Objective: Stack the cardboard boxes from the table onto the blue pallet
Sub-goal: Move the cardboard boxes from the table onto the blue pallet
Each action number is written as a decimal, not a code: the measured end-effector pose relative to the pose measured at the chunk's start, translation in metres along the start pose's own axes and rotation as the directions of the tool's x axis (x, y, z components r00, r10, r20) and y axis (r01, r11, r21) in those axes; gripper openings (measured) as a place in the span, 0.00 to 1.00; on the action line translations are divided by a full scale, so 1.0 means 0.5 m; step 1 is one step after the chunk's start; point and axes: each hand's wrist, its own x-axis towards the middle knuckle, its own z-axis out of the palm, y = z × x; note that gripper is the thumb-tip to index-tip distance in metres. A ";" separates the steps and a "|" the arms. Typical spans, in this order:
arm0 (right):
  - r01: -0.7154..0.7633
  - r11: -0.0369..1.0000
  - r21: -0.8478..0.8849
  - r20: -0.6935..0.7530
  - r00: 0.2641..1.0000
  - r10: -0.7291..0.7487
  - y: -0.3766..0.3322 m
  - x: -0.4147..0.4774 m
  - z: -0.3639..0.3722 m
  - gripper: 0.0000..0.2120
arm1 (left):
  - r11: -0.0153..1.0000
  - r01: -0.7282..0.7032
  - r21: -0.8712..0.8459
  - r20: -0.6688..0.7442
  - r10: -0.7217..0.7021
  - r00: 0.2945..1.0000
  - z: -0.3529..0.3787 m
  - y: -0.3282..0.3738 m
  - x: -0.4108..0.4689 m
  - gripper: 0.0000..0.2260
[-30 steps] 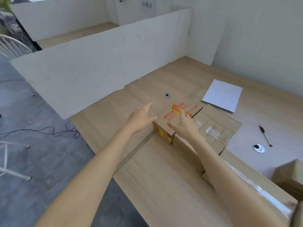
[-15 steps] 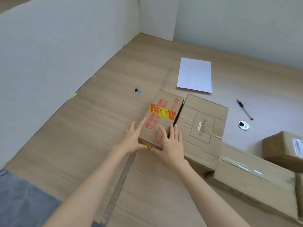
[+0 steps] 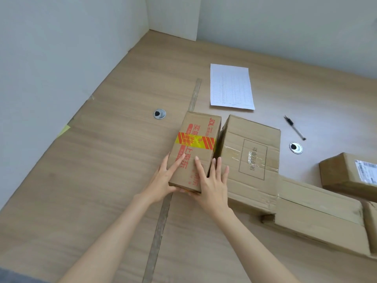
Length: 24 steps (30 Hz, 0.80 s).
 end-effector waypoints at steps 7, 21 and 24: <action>0.057 0.984 0.172 0.043 0.997 -0.065 -0.016 0.024 -0.050 0.50 | 0.992 -0.022 -0.126 -0.020 0.019 1.000 -0.063 0.020 0.001 0.49; 0.102 0.913 0.395 -0.169 0.985 -0.037 0.094 0.094 -0.479 0.50 | 0.943 -0.273 0.192 -0.176 0.307 0.935 -0.355 0.408 0.062 0.41; 0.096 0.914 0.395 -0.225 0.974 -0.005 0.160 0.043 -0.570 0.50 | 0.912 -0.346 0.222 -0.168 0.385 0.907 -0.351 0.519 0.062 0.41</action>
